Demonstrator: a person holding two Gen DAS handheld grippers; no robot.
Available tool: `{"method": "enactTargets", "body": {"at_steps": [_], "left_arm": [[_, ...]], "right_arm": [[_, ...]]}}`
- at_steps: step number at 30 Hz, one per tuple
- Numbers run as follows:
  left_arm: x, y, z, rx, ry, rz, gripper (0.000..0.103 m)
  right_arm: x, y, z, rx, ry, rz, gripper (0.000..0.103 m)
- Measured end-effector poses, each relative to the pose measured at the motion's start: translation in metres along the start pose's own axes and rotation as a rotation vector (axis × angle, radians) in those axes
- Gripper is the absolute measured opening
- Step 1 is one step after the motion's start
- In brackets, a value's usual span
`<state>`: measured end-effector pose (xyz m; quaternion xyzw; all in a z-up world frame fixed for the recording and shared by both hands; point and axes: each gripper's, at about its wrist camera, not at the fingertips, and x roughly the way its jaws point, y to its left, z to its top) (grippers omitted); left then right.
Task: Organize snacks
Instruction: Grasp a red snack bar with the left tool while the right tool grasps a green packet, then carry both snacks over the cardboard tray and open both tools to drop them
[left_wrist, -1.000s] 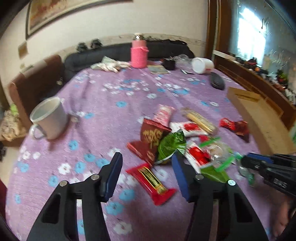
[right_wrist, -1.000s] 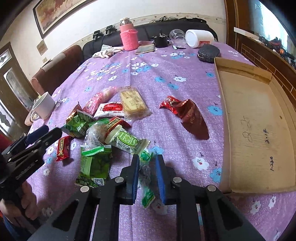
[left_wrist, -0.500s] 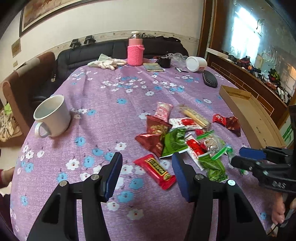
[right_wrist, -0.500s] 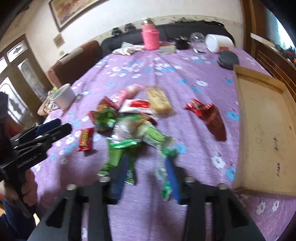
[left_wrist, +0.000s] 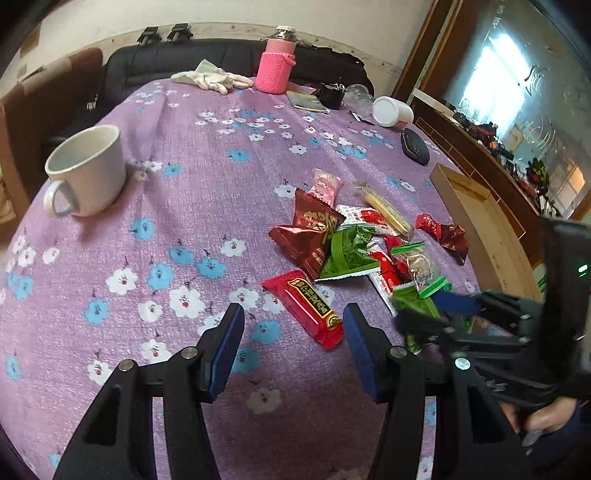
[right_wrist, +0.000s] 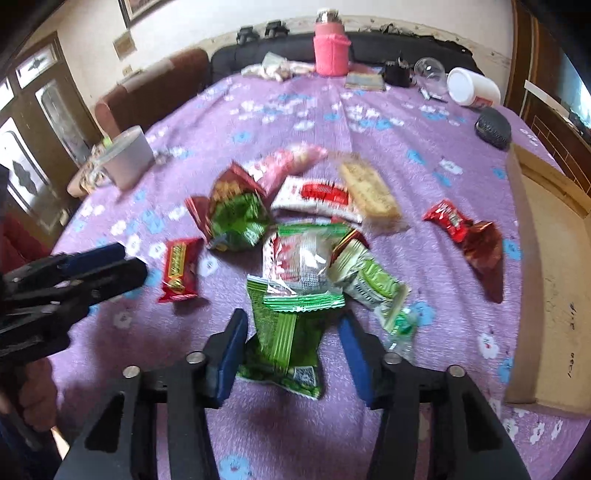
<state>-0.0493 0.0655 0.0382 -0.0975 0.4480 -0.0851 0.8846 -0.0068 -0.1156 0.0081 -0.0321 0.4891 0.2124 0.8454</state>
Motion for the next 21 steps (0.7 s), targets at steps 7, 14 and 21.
{"method": "enactTargets", "body": {"at_steps": [7, 14, 21], "left_arm": [[0.016, -0.015, 0.005, 0.009, 0.028, 0.032, 0.055], [0.041, -0.025, 0.006, 0.022, 0.050, 0.103, 0.032], [0.038, -0.028, 0.003, 0.047, 0.024, 0.163, 0.018]], "right_arm": [[-0.014, -0.014, -0.010, 0.012, -0.053, 0.012, 0.041], [-0.043, -0.035, -0.015, 0.052, -0.139, 0.043, 0.041], [-0.062, -0.060, -0.013, 0.120, -0.209, 0.055, 0.041]]}}
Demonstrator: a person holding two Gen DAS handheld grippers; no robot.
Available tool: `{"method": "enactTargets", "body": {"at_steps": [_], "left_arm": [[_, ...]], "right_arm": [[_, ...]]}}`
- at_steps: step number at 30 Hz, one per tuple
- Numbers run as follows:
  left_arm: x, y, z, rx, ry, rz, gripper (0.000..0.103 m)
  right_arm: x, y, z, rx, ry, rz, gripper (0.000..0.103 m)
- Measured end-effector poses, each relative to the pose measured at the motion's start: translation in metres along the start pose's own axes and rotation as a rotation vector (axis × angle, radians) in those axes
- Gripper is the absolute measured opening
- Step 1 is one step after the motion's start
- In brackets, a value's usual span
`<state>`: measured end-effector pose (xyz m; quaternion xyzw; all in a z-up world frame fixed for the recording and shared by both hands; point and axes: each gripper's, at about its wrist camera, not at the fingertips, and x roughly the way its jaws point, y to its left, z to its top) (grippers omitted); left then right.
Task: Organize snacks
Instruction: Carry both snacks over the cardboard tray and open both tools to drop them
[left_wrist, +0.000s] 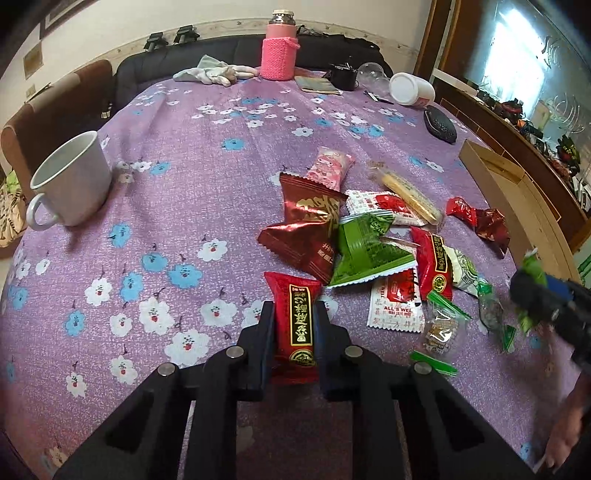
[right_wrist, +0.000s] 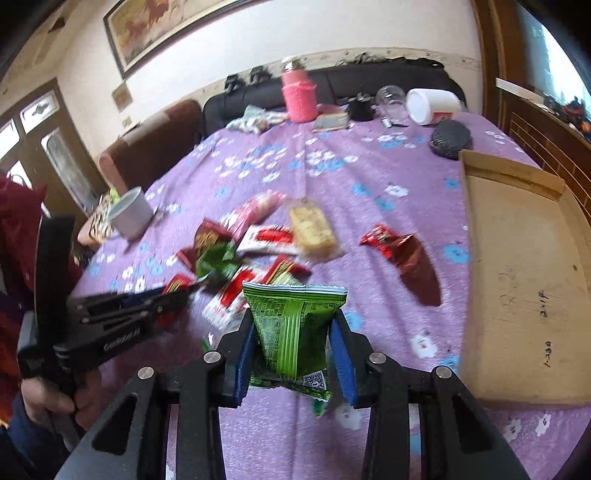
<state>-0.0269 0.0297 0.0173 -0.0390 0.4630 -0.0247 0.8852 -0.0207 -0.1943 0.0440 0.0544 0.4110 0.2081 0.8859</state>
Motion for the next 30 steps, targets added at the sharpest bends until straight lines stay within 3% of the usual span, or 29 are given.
{"method": "enactTargets", "body": {"at_steps": [9, 21, 30], "left_arm": [[-0.023, -0.004, 0.009, -0.006, -0.065, -0.030, 0.019], [-0.038, -0.091, 0.038, 0.157, -0.129, -0.106, 0.019], [-0.029, -0.164, 0.081, 0.242, -0.142, -0.191, 0.019]], "right_arm": [[-0.009, -0.021, 0.002, 0.061, -0.015, 0.011, 0.041], [-0.025, -0.065, 0.013, 0.161, -0.060, -0.028, 0.041], [-0.055, -0.128, 0.052, 0.289, -0.160, -0.104, 0.041]]}}
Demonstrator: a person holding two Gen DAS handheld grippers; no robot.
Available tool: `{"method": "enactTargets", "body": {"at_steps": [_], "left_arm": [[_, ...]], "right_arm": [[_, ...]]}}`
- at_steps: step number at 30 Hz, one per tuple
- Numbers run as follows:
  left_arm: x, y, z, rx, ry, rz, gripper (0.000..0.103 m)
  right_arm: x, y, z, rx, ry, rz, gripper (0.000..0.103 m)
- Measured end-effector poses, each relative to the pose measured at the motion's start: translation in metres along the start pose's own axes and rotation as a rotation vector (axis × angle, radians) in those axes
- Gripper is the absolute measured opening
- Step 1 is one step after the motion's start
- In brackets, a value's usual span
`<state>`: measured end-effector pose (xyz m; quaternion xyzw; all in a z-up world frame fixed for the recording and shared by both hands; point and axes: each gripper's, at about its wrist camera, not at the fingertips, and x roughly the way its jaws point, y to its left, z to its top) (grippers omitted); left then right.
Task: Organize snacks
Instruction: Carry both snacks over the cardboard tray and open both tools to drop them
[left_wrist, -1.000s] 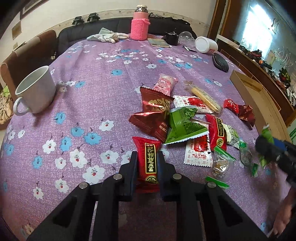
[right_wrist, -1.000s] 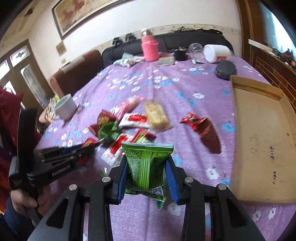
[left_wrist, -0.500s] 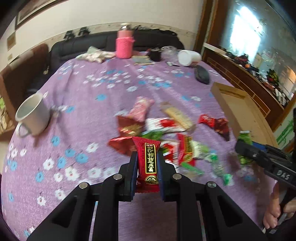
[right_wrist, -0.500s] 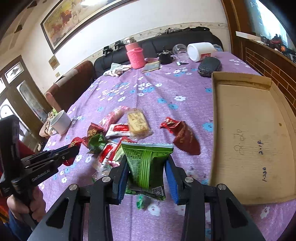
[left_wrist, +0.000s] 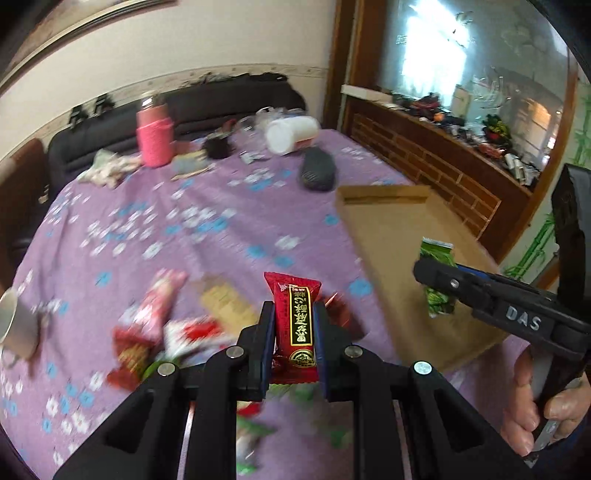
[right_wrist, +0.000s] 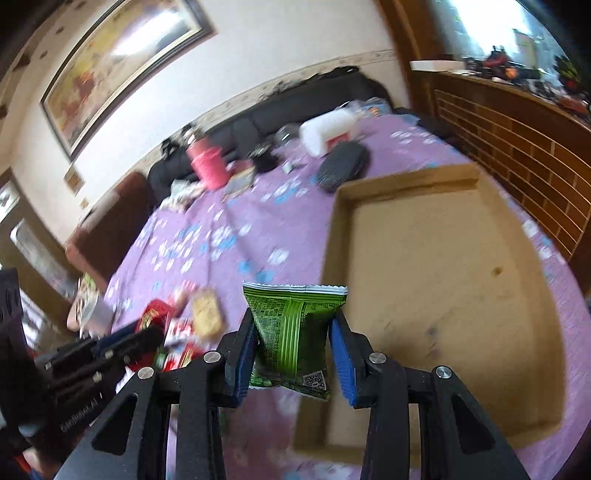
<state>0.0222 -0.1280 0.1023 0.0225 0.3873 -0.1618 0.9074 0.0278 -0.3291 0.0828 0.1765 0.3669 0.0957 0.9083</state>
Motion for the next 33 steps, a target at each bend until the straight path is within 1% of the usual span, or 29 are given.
{"method": "enactTargets", "body": {"at_steps": [2, 4, 6, 9, 11, 14, 16, 18, 19, 25, 28, 31, 33], "left_arm": [[0.006, -0.016, 0.016, 0.015, -0.012, -0.021, 0.019], [0.016, -0.032, 0.030, 0.031, -0.019, -0.044, 0.019], [0.027, -0.048, 0.042, 0.047, -0.025, -0.054, 0.019], [0.058, -0.079, 0.056, 0.085, -0.020, -0.070, 0.019], [0.078, -0.095, 0.061, 0.102, 0.007, -0.083, 0.019], [0.118, -0.112, 0.063, 0.106, 0.077, -0.087, 0.019], [0.136, -0.117, 0.061, 0.103, 0.120, -0.088, 0.019], [0.147, -0.122, 0.059, 0.111, 0.134, -0.082, 0.019], [0.152, -0.124, 0.057, 0.120, 0.141, -0.066, 0.019], [0.167, -0.125, 0.049, 0.116, 0.183, -0.051, 0.019], [0.161, -0.124, 0.050, 0.108, 0.159, -0.035, 0.019], [0.161, -0.125, 0.050, 0.122, 0.156, -0.020, 0.019], [0.159, -0.125, 0.049, 0.121, 0.151, -0.014, 0.021]], "right_arm": [[-0.003, -0.010, 0.015, 0.020, -0.034, -0.043, 0.041], [0.002, -0.024, 0.034, 0.049, -0.047, -0.094, 0.041], [0.011, -0.037, 0.048, 0.079, -0.043, -0.113, 0.041], [0.035, -0.062, 0.062, 0.147, -0.015, -0.150, 0.041], [0.052, -0.082, 0.065, 0.196, 0.014, -0.154, 0.041], [0.063, -0.105, 0.063, 0.229, 0.046, -0.180, 0.041], [0.068, -0.113, 0.060, 0.231, 0.063, -0.187, 0.041], [0.074, -0.119, 0.059, 0.231, 0.079, -0.203, 0.041], [0.076, -0.120, 0.059, 0.229, 0.088, -0.210, 0.041], [0.078, -0.124, 0.054, 0.233, 0.101, -0.221, 0.042], [0.080, -0.126, 0.054, 0.238, 0.108, -0.229, 0.043], [0.080, -0.126, 0.053, 0.240, 0.117, -0.222, 0.043], [0.077, -0.124, 0.053, 0.233, 0.108, -0.219, 0.046]]}}
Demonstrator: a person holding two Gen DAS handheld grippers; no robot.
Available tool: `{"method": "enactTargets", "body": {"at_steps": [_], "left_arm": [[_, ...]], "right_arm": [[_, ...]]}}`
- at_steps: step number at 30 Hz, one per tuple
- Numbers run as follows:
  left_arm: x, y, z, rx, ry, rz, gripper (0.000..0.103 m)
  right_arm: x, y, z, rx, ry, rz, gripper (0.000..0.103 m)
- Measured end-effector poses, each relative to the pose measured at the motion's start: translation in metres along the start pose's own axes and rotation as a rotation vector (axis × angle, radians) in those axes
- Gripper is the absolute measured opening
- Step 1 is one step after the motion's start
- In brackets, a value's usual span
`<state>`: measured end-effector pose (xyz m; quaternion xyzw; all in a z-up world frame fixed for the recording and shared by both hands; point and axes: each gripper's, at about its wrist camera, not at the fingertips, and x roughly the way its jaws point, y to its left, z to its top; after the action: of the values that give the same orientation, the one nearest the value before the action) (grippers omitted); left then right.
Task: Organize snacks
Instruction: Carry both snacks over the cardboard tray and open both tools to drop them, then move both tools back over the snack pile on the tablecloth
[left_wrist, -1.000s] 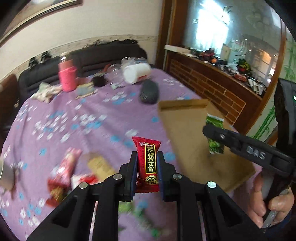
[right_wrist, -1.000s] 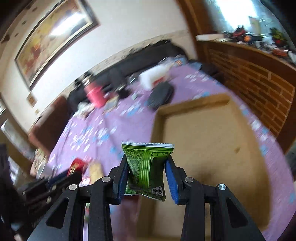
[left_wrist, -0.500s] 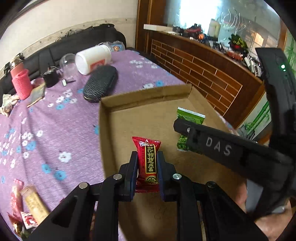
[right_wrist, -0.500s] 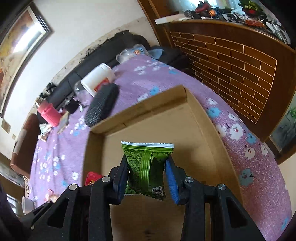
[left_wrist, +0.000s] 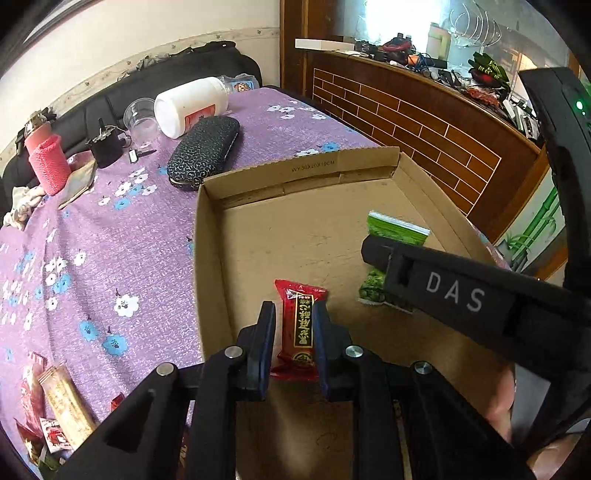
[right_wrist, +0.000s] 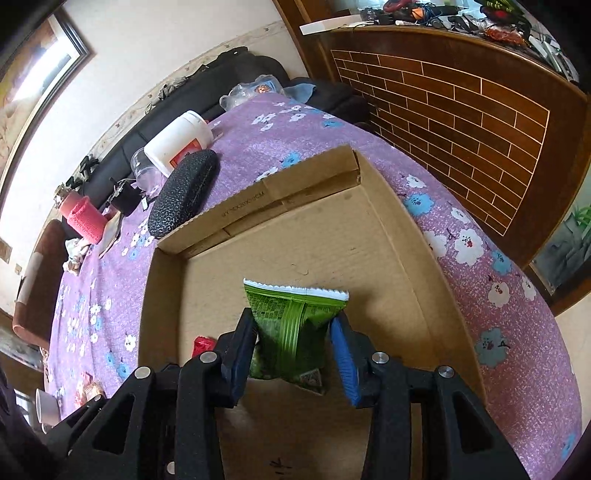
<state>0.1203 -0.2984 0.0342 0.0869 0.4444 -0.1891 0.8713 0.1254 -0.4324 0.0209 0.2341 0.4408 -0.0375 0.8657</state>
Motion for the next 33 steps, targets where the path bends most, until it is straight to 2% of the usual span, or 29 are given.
{"method": "enactTargets", "body": {"at_steps": [2, 5, 9, 14, 17, 22, 29, 33], "left_arm": [[-0.004, 0.000, -0.001, 0.004, -0.019, 0.017, 0.035], [-0.013, 0.000, -0.002, 0.022, -0.066, 0.060, 0.044], [-0.026, 0.003, -0.004, 0.027, -0.100, 0.090, 0.045], [-0.052, 0.014, -0.012, 0.037, -0.172, 0.172, 0.046], [-0.073, 0.029, -0.023, 0.027, -0.220, 0.223, 0.051], [-0.108, 0.061, -0.049, -0.008, -0.265, 0.327, 0.052], [-0.132, 0.101, -0.084, -0.092, -0.310, 0.427, 0.053], [-0.129, 0.111, -0.087, -0.110, -0.307, 0.422, 0.053]], "right_arm": [[-0.004, 0.003, 0.000, -0.011, -0.021, -0.011, 0.048], [-0.013, 0.006, 0.000, -0.023, -0.066, -0.038, 0.059], [-0.029, 0.010, -0.002, -0.045, -0.143, -0.081, 0.059], [-0.050, 0.027, -0.009, -0.114, -0.260, -0.162, 0.059], [-0.061, 0.044, -0.019, -0.174, -0.333, -0.202, 0.059], [-0.075, 0.082, -0.043, -0.315, -0.458, -0.290, 0.059], [-0.073, 0.124, -0.074, -0.488, -0.525, -0.327, 0.059], [-0.066, 0.135, -0.085, -0.540, -0.527, -0.345, 0.059]]}}
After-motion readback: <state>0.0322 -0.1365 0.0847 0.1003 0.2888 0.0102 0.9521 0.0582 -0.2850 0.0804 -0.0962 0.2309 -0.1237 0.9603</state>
